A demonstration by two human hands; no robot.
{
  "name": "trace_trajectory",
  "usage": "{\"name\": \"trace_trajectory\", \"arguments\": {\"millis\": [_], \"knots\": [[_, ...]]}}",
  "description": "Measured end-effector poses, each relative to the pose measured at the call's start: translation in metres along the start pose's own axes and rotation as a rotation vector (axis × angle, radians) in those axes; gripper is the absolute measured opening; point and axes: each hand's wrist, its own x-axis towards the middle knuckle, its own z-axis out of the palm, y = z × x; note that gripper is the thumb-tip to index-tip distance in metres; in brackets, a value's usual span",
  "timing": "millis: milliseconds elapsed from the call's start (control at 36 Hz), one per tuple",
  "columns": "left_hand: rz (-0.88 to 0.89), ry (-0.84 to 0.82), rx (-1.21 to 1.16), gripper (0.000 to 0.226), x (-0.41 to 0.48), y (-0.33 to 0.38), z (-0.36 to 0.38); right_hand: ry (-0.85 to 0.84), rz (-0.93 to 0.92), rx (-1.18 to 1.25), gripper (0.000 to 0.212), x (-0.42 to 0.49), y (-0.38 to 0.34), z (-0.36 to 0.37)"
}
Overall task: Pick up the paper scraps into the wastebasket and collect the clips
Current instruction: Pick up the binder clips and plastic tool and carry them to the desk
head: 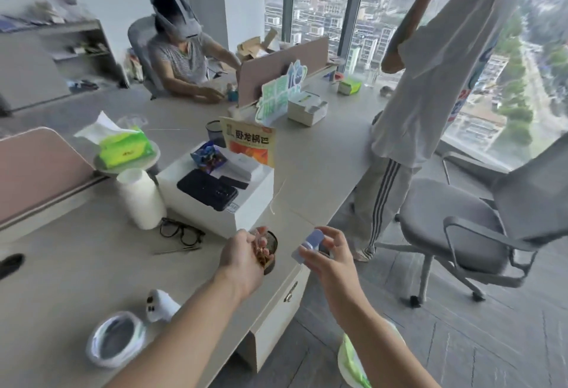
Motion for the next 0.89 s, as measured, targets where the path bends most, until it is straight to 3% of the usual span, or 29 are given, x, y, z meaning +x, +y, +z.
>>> {"name": "trace_trajectory", "arguments": {"millis": [194, 389, 583, 722, 806, 889], "knots": [[0.14, 0.136, 0.103, 0.042, 0.058, 0.016, -0.006, -0.059, 0.048, -0.061, 0.046, 0.06, 0.012, 0.032], [0.249, 0.099, 0.326, 0.037, 0.093, 0.005, -0.019, -0.159, 0.081, -0.222, 0.047, 0.102, 0.034, 0.041], [0.376, 0.177, 0.676, 0.035, 0.123, -0.012, -0.043, -0.297, 0.045, -0.6, 0.046, 0.137, 0.061, 0.044], [0.444, 0.219, 0.793, 0.033, 0.131, -0.019, -0.041, -0.339, -0.057, -0.906, 0.045, 0.153, 0.075, 0.047], [0.492, 0.287, 0.972, 0.03, 0.133, -0.025, -0.041, -0.37, -0.116, -1.019, 0.042, 0.158, 0.081, 0.049], [0.527, 0.43, 1.334, 0.026, 0.138, -0.029, -0.044, -0.383, -0.206, -1.13, 0.045, 0.165, 0.093, 0.049]]}}
